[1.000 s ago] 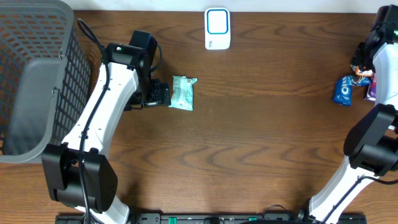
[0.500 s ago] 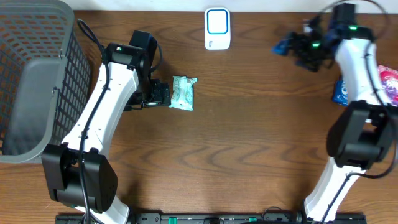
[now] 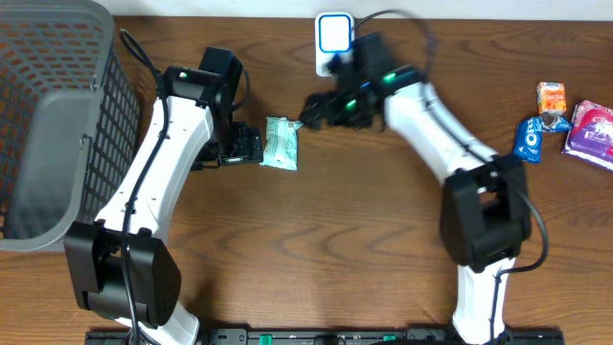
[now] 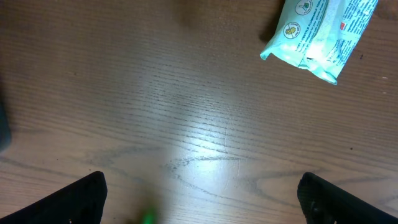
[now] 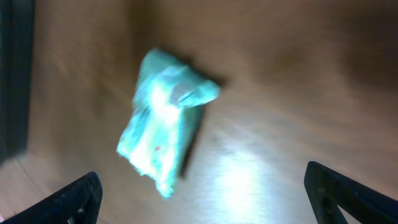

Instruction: Scan the item barcode

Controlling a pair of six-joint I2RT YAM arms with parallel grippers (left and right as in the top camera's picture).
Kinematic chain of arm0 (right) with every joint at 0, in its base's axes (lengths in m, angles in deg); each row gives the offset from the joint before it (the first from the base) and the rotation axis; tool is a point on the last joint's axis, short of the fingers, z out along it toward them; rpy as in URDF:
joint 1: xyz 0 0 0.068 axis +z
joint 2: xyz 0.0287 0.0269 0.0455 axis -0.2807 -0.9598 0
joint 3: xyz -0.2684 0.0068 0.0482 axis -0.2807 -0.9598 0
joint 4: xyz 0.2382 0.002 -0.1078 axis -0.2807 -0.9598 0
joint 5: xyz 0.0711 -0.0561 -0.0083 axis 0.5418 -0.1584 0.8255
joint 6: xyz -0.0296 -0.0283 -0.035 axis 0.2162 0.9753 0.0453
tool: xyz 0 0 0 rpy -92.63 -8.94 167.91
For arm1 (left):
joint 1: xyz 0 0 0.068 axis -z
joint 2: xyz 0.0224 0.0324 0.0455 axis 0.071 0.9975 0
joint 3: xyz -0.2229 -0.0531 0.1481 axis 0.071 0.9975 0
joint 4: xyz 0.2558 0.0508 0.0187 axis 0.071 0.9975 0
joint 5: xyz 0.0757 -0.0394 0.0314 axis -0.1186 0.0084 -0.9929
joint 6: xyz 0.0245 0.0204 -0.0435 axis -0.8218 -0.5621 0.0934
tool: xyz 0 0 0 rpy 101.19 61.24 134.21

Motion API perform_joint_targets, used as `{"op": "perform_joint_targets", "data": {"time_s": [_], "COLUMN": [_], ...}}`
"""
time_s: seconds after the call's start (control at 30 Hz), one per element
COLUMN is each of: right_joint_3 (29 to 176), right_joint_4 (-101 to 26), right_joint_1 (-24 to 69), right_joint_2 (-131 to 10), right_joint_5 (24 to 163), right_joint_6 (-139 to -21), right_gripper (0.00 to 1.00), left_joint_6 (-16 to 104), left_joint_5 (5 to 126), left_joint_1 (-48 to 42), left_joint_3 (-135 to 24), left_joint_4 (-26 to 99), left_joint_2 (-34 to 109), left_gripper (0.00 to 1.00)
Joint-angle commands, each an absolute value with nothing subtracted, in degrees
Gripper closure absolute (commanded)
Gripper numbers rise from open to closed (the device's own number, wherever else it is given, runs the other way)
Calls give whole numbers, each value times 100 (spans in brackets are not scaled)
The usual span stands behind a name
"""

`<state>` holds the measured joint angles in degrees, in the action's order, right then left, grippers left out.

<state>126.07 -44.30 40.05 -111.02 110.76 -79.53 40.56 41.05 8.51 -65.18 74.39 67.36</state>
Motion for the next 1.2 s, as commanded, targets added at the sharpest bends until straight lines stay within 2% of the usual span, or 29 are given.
{"op": "perform_joint_targets", "data": {"time_s": [0.0,0.03,0.3,0.5,0.6,0.63,0.7,0.73,0.9,1.0,1.07,1.17], "right_joint_3": [12292,12169,11328,10985,10987,10987,10987,10987,10993,11002,11015,11018], "right_joint_4": [-4148,-3973,-2902,-1934,-1601,-1580,-1636,-1678,-1986,-2382,-2985,-3927], "right_joint_1": [4407,4556,4846,4844,4844,4838,4798,4763,4468,4127,3896,3760], "right_joint_2": [-11148,-11148,-11150,-11508,-11821,-11908,-11980,-11978,-11690,-11248,-10752,-10059], "right_joint_5": [10101,9889,9830,10611,11164,11279,11297,11295,11299,11238,10646,8943], "right_joint_6": [-8785,-9172,-9789,-10092,-10105,-10108,-10108,-10105,-10073,-9651,-9231,-8787], "right_gripper": [1,1,1,1,20,38,83,99,99,99,99,99], "left_joint_6": [4040,4040,4040,4040,4040,4040,4040,4040,4040,4040,4040,4040], "left_joint_5": [4052,4052,4050,4052,4050,4052,4052,4052,4052,4052,4052,4052], "left_joint_1": [849,849,849,849,849,849,849,849,849,849,849,849], "left_joint_3": [-6560,-6560,-6560,-6560,-6560,-6560,-6560,-6560,-6560,-6560,-6560,-6560], "left_joint_4": [7461,7461,7461,7461,7461,7461,7461,7461,7461,7461,7461,7461], "left_joint_2": [6701,6701,6701,6701,6701,6701,6701,6701,6701,6701,6701,6701], "left_gripper": [2,2,2,2,2,2,2,2,2,2,2,2]}}
